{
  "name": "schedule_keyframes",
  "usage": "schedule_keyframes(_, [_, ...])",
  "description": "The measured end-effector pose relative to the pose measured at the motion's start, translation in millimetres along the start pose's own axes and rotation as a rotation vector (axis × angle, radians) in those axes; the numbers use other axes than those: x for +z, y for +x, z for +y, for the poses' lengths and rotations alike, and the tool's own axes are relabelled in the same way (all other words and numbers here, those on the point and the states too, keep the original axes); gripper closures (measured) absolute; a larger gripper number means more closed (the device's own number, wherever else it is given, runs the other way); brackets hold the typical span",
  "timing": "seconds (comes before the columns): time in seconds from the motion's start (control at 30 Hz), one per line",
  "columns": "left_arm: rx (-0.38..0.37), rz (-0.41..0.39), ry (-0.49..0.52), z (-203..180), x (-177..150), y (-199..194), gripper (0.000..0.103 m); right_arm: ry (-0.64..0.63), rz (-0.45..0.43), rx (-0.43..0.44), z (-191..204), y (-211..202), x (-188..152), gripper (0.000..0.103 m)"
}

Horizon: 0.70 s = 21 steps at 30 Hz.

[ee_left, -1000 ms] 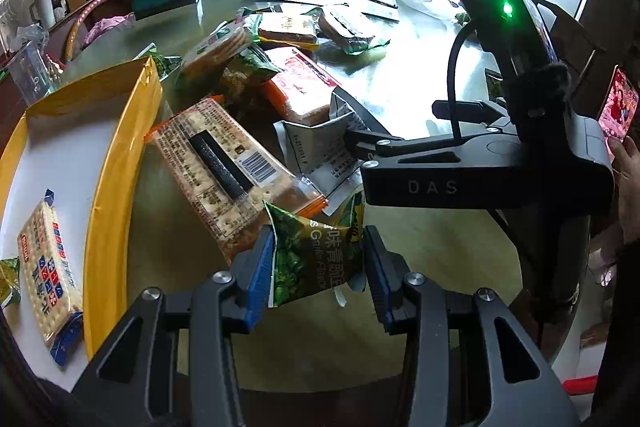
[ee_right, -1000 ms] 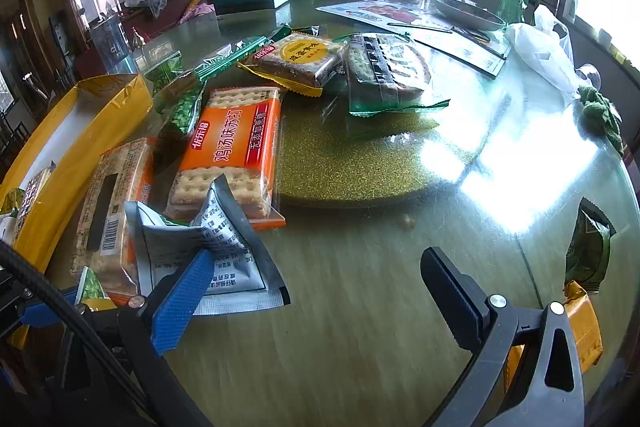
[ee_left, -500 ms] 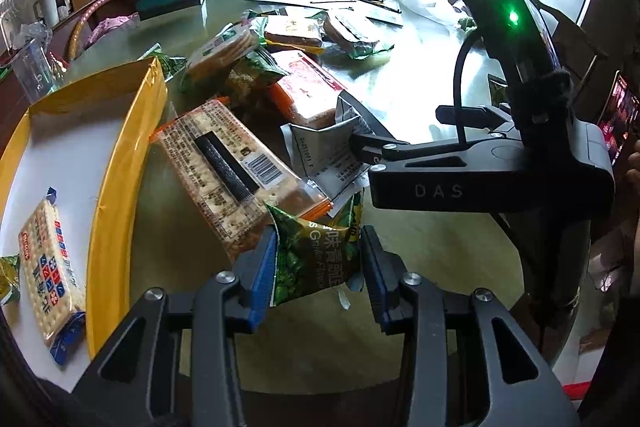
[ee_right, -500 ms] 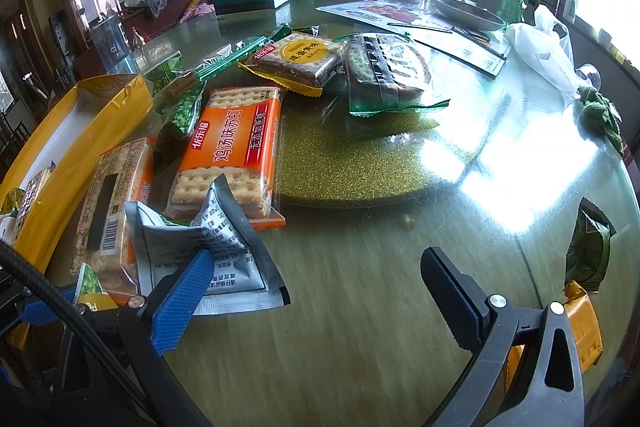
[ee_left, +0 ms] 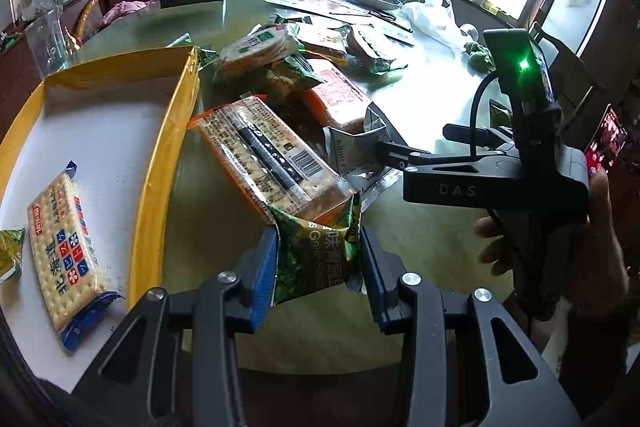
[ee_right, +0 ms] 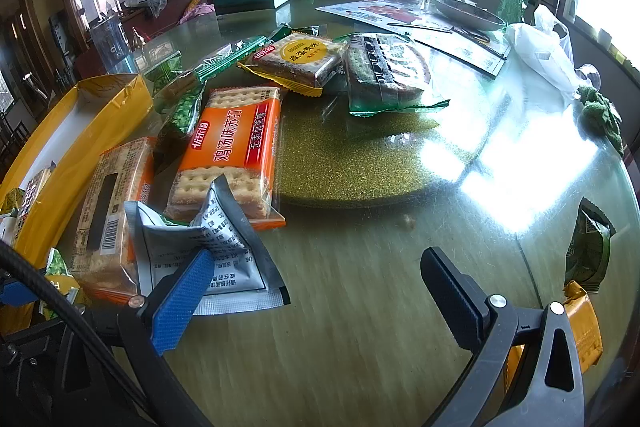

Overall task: Organize snacks
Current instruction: 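Grasp the white sachet with the right tool while the left holds the green bag, then carry the green bag and white sachet over the yellow tray with both tools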

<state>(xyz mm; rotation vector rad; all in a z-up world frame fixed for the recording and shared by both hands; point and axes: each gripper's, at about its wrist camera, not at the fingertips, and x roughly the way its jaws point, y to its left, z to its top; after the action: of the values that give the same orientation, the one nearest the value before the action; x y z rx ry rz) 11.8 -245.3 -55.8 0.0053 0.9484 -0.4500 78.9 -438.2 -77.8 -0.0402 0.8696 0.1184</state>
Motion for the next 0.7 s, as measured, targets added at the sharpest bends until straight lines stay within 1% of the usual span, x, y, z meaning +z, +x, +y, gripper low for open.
schedule_keyframes(0.1, [-0.013, 0.003, -0.014, 4, -1, -1, 0.061, 0.023, 0.002, -0.021, 4, 2, 3, 0.000])
schedule_keyframes(0.17, [-0.015, 0.001, -0.019, 5, -3, -3, 0.061, 0.037, 0.006, -0.019, 3, 1, 2, 0.000])
schedule_keyframes(0.2, [-0.020, 0.002, -0.024, 6, -4, -4, 0.061, 0.053, 0.000, -0.018, 1, -1, 1, 0.002])
schedule_keyframes(0.23, [-0.024, 0.003, -0.028, 8, -4, -4, 0.061, 0.068, -0.016, 0.007, 1, -5, -1, 0.007])
schedule_keyframes(0.3, [-0.029, 0.004, -0.034, 9, -5, -4, 0.061, 0.072, -0.028, 0.085, 4, -10, -3, 0.010])
schedule_keyframes(0.33, [-0.032, 0.006, -0.035, 10, -6, -3, 0.061, 0.067, -0.031, 0.129, 6, -11, -4, 0.014])
schedule_keyframes(0.37, [-0.036, 0.008, -0.037, 11, -6, -3, 0.061, 0.059, -0.030, 0.145, 8, -12, -3, 0.017])
schedule_keyframes(0.43, [-0.045, 0.009, -0.039, 12, -7, -2, 0.061, 0.041, -0.023, 0.160, 14, -11, 0, 0.025])
schedule_keyframes(0.5, [-0.053, 0.010, -0.044, 13, -7, -2, 0.061, 0.032, -0.011, 0.162, 18, -9, 3, 0.028])
schedule_keyframes(0.53, [-0.056, 0.011, -0.044, 14, -7, -2, 0.061, 0.028, -0.006, 0.162, 19, -8, 4, 0.035])
schedule_keyframes(0.57, [-0.059, 0.012, -0.044, 14, -8, -2, 0.061, 0.018, 0.004, 0.168, 23, -8, 5, 0.038])
schedule_keyframes(0.6, [-0.061, 0.012, -0.044, 15, -8, -2, 0.061, 0.007, 0.009, 0.165, 25, -8, 5, 0.044])
schedule_keyframes(0.63, [-0.064, 0.014, -0.046, 16, -8, -2, 0.061, -0.001, 0.013, 0.152, 28, -7, 5, 0.054])
schedule_keyframes(0.67, [-0.067, 0.014, -0.047, 16, -9, -2, 0.061, 0.001, 0.015, 0.152, 29, -8, 5, 0.057])
schedule_keyframes(0.7, [-0.069, 0.014, -0.049, 17, -9, -2, 0.061, 0.005, 0.016, 0.146, 30, -7, 5, 0.063])
